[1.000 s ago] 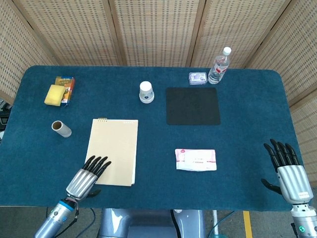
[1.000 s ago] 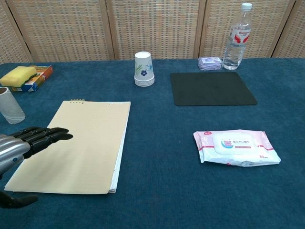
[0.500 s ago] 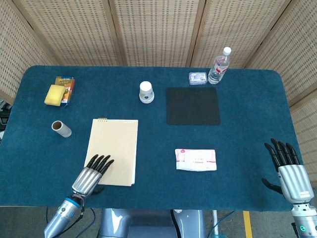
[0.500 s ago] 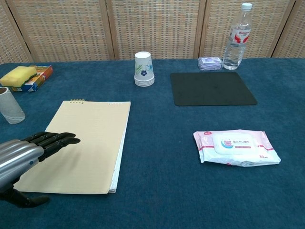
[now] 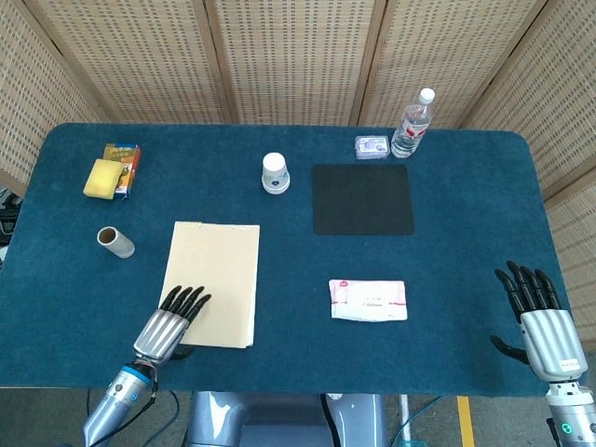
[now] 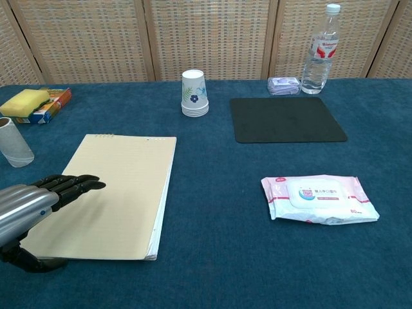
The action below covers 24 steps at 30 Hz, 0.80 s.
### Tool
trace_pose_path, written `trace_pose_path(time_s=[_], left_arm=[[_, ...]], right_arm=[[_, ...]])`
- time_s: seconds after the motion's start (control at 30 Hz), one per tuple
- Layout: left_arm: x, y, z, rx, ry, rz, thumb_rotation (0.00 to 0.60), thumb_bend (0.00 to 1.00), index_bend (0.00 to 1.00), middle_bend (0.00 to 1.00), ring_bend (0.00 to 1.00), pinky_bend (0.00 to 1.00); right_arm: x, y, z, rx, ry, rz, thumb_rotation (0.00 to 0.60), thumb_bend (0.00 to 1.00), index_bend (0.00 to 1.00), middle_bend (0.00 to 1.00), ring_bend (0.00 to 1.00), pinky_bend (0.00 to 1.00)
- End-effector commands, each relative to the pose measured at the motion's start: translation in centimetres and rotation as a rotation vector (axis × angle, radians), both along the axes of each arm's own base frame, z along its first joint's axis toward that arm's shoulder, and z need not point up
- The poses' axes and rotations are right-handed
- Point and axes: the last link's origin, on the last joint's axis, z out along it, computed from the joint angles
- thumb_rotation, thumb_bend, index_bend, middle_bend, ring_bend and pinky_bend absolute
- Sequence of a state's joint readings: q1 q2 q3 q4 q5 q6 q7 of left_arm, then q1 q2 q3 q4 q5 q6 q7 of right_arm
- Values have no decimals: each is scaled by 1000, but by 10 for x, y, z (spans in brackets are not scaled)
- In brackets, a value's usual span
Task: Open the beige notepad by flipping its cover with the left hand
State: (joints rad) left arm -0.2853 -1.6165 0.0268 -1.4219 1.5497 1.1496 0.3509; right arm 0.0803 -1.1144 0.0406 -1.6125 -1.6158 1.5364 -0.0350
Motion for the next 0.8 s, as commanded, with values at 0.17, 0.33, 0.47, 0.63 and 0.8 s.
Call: trace_pose_path(time_s=[0.17,0.33,0.47,0.63,0.8], left_arm=[[0,3,3,9,-6,8,600,265,0,0,0,0],[0,7,6,20,-19,20,600,265,0,0,0,0],[1,10,8,26,-30,29,600,264,0,0,0,0],[2,13,11,35,-32,27,600,264,0,0,0,0],[5,21,13,37,-15,15,600,321,0,0,0,0]], right_arm=[[0,0,0,2,-1,-1,600,0,0,0,0,0],[0,0,0,2,-4,-2,600,0,0,0,0,0],[0,-1,0,4,-4,-2,600,0,0,0,0,0],[-1,-1,0,5,-7,-3,600,0,0,0,0,0],[-1,-1,0,6,-5,-4,600,0,0,0,0,0]])
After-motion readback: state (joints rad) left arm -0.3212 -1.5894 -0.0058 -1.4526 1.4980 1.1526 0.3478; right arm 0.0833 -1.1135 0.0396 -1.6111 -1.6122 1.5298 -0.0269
